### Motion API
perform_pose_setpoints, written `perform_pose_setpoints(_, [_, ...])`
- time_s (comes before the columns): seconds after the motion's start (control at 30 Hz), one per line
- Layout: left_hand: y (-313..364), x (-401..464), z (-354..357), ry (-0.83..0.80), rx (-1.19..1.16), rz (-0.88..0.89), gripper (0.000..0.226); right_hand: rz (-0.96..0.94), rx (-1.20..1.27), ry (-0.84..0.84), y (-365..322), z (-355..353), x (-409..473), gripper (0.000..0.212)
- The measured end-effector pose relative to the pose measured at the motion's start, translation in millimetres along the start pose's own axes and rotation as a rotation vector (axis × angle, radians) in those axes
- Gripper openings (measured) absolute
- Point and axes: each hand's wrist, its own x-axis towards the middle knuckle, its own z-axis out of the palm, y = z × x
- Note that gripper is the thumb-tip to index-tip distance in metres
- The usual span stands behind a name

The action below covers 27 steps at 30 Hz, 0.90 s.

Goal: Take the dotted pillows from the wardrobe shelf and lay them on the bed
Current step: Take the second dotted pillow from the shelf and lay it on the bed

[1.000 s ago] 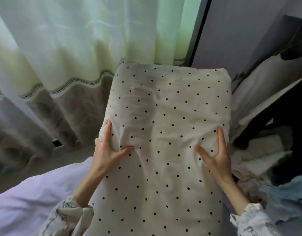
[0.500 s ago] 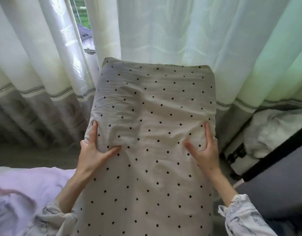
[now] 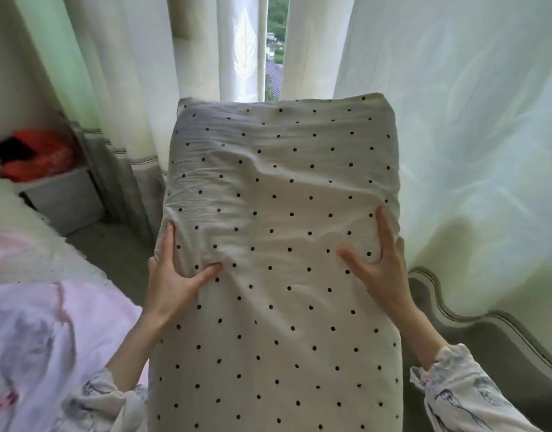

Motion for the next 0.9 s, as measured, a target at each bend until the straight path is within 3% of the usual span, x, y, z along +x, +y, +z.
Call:
perform_pose_setpoints(0.27, [-29, 46, -20, 0.294, 0.080, -0.098, 0.112, -0.178, 0.117, -0.240, 13, 101, 101, 0.097])
perform_pose_setpoints(0.57, [-85, 133, -45, 0.514, 0.102, -0.170, 0.115, -0.321, 0.214, -0.501, 11, 249, 221, 0.095])
perform_pose_setpoints(0.9, [-100, 208, -77, 0.744, 0.129, -0.302, 0.116, -0.385, 0.318, -0.737, -21, 386, 324, 0.093])
